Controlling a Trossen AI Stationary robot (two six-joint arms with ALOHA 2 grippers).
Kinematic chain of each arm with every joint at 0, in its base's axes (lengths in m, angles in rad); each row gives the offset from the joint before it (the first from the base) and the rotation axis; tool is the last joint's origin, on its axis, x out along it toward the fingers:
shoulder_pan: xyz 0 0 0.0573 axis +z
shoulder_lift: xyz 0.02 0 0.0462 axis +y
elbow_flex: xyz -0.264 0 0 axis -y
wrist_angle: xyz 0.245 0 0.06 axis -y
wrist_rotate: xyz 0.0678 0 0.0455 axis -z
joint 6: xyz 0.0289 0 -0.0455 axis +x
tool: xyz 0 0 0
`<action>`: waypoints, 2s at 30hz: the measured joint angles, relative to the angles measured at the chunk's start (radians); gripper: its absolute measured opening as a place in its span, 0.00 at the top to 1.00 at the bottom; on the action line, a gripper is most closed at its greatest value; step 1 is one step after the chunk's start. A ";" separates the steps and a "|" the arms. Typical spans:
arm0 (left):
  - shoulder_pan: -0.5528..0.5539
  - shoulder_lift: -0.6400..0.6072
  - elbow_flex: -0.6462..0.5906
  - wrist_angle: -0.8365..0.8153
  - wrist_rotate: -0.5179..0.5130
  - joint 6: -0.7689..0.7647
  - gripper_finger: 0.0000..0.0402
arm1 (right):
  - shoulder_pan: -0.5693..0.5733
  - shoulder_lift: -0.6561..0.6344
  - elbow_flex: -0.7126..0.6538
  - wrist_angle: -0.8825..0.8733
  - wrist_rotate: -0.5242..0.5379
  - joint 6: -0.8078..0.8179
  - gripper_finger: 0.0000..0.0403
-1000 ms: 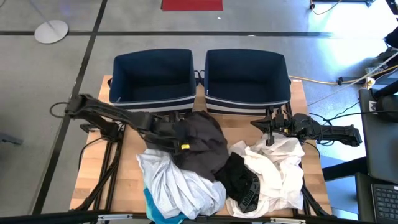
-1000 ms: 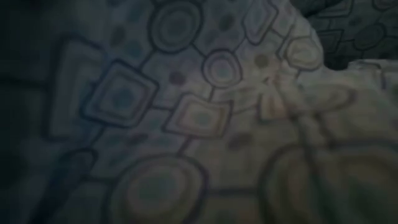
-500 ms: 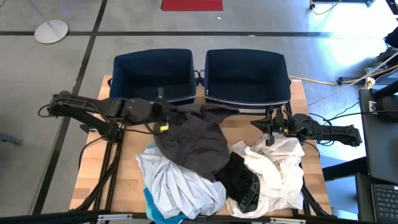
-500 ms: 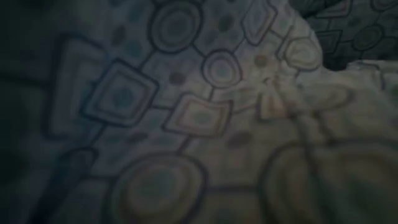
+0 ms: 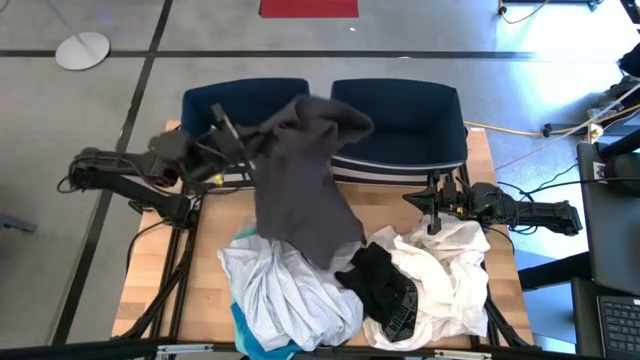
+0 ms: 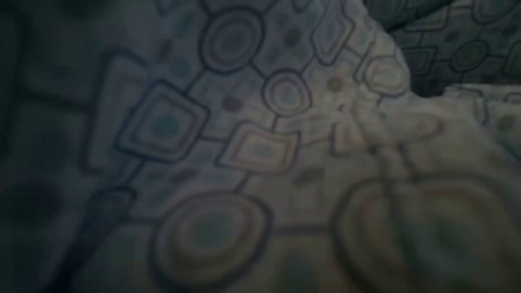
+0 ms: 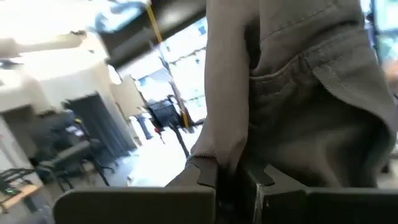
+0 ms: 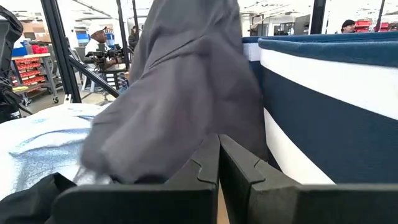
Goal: Sort clothes
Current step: Put the black shorts into the left blue bin
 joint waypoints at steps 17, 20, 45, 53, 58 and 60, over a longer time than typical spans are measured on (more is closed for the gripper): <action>0.128 -0.025 0.185 0.375 0.019 0.371 0.97 | 0.000 0.000 -0.027 0.006 0.026 0.000 0.97; 0.148 -0.025 0.215 0.469 0.044 0.440 0.97 | 0.000 0.000 -0.029 0.007 0.050 0.000 0.97; 0.640 0.199 0.322 0.456 0.208 0.812 0.97 | -0.001 0.000 -0.029 0.032 0.068 -0.027 0.97; 0.800 0.226 0.322 -0.212 0.097 0.374 0.97 | -0.001 0.000 -0.030 0.030 0.068 -0.050 0.97; 0.829 0.226 0.322 -0.521 0.106 0.003 0.97 | -0.001 0.000 -0.030 0.030 0.068 -0.052 0.97; 0.830 0.225 0.322 -0.635 0.169 -0.117 0.97 | -0.001 0.000 -0.030 0.030 0.068 -0.052 0.97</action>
